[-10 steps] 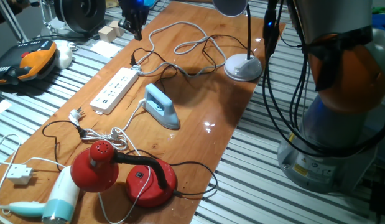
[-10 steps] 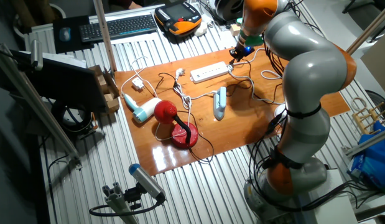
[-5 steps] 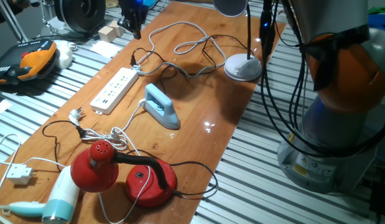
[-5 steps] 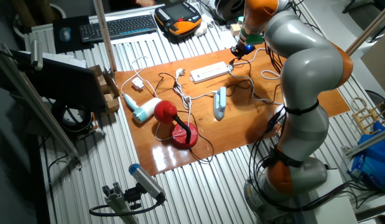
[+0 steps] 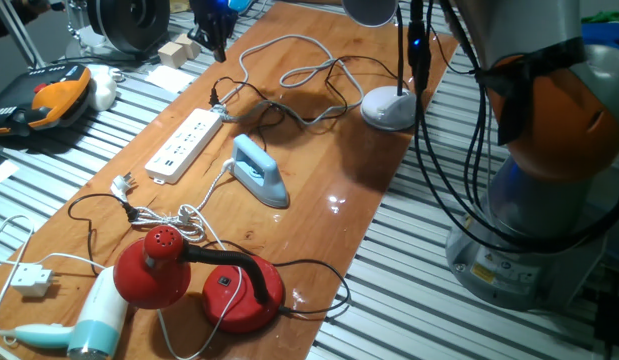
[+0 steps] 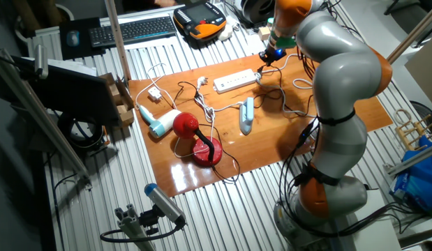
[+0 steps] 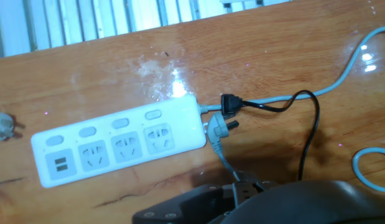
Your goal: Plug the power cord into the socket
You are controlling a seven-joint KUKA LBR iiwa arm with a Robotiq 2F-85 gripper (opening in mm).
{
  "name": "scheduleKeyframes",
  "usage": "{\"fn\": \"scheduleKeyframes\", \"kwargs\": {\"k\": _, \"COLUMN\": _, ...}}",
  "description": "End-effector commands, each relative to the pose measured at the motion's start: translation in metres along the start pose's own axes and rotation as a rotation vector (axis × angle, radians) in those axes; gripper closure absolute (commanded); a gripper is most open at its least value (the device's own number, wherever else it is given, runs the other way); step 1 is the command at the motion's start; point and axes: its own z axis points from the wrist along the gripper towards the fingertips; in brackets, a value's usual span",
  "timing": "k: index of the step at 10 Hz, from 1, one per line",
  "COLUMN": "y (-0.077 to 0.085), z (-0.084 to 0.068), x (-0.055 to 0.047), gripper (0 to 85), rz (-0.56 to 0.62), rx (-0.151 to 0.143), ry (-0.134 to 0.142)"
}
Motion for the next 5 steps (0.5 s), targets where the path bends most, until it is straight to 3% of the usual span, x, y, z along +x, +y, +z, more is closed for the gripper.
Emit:
{"fn": "scheduleKeyframes", "kwargs": {"k": 1, "y": 0.0006, "z": 0.0006, "x": 0.0000, "gripper": 85.0, "rz": 0.022, "rx": 0.001, "ry": -0.001}}
{"fn": "scheduleKeyframes", "kwargs": {"k": 4, "y": 0.0020, "z": 0.0040, "x": 0.0002, "gripper": 85.0, "rz": 0.035, "rx": -0.005, "ry": -0.009}}
{"fn": "scheduleKeyframes", "kwargs": {"k": 5, "y": 0.0020, "z": 0.0040, "x": 0.0002, "gripper": 85.0, "rz": 0.022, "rx": -0.024, "ry": 0.021}}
